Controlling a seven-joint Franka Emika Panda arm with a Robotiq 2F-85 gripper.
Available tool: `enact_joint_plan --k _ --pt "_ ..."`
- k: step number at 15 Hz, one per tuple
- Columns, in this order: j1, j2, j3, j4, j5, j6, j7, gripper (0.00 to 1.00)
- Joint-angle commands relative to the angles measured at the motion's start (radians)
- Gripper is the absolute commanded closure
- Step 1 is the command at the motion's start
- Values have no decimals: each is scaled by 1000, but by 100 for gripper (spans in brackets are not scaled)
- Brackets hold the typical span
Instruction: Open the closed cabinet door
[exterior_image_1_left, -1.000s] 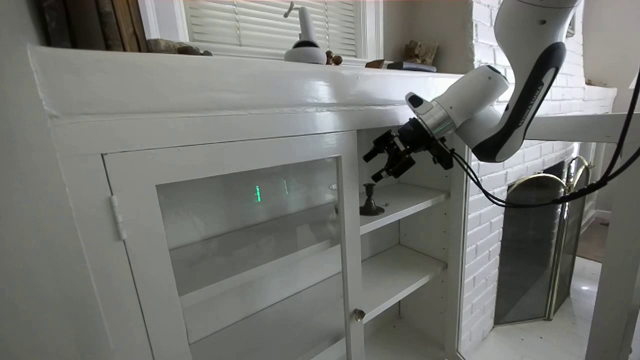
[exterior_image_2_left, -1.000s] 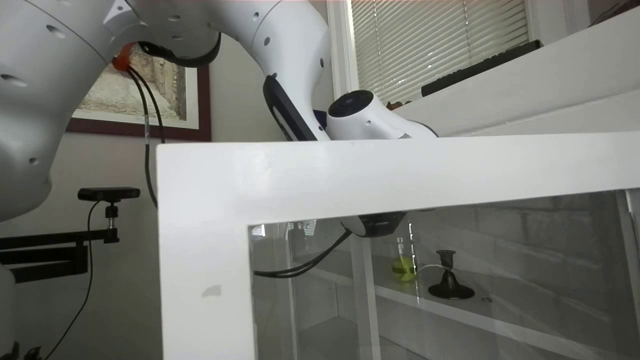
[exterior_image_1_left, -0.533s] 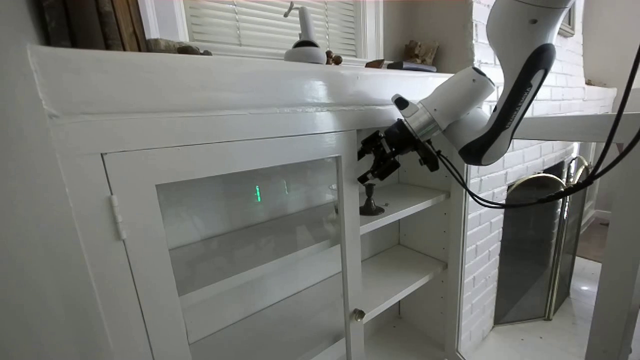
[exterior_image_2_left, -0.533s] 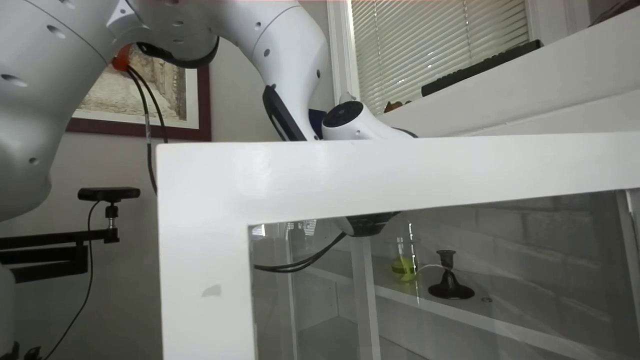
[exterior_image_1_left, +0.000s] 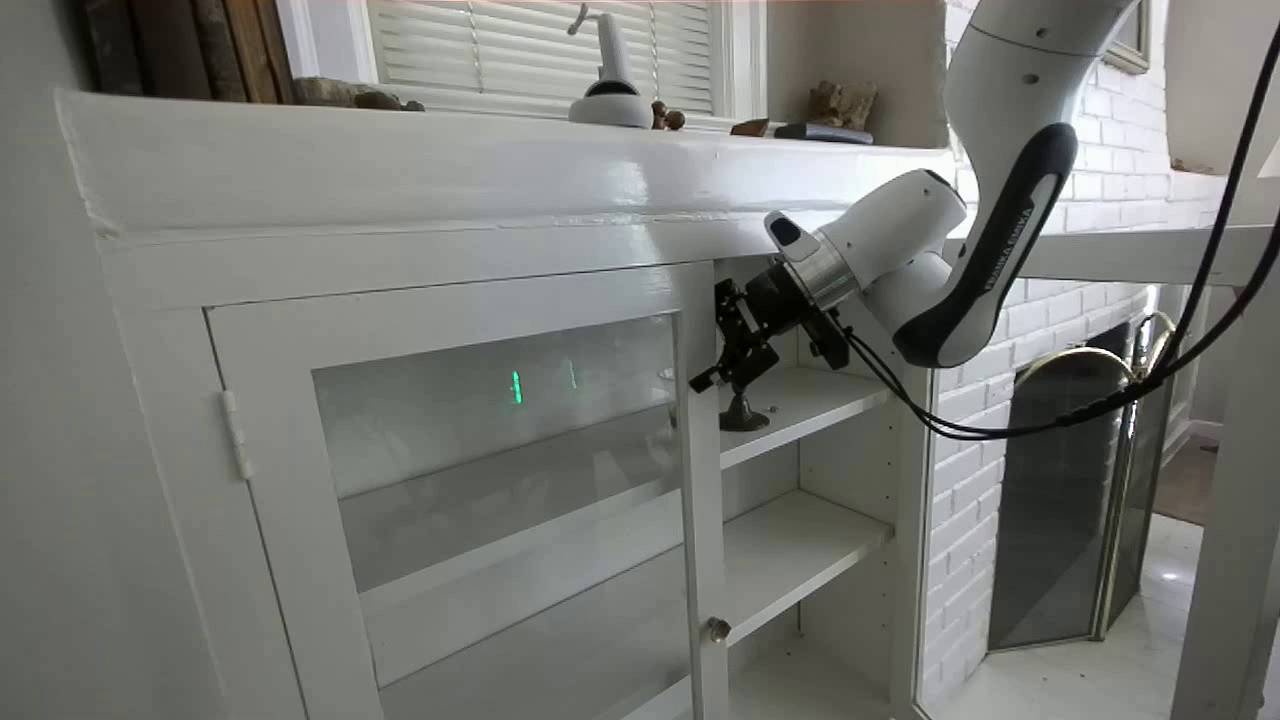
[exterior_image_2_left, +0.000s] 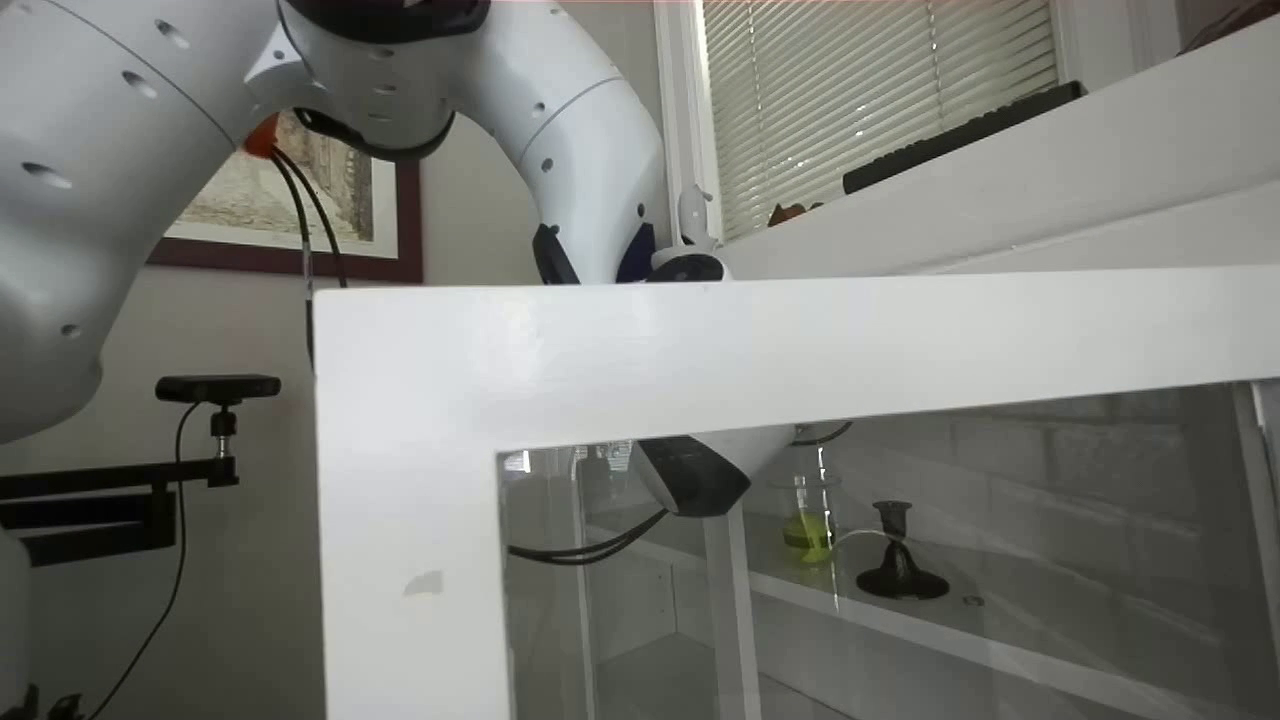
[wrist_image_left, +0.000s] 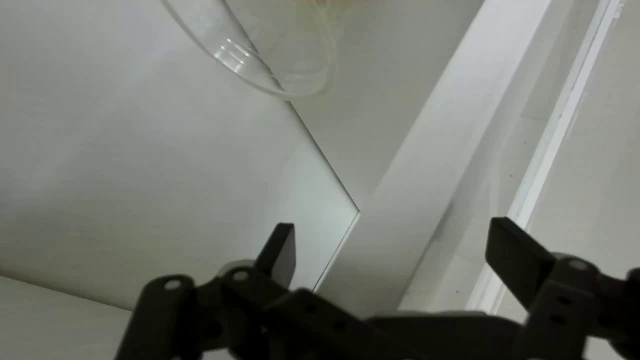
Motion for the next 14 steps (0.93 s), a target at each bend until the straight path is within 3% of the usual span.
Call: enact_joint_plan --k 1,11,13,14 --pt "-7 70 11 57 -68 99 -30 0" --pt "20 126 -19 148 -277 263 24 0" --pt "-49 122 80 143 -348 222 35 0" --pt "-58 120 92 140 -359 220 36 0"
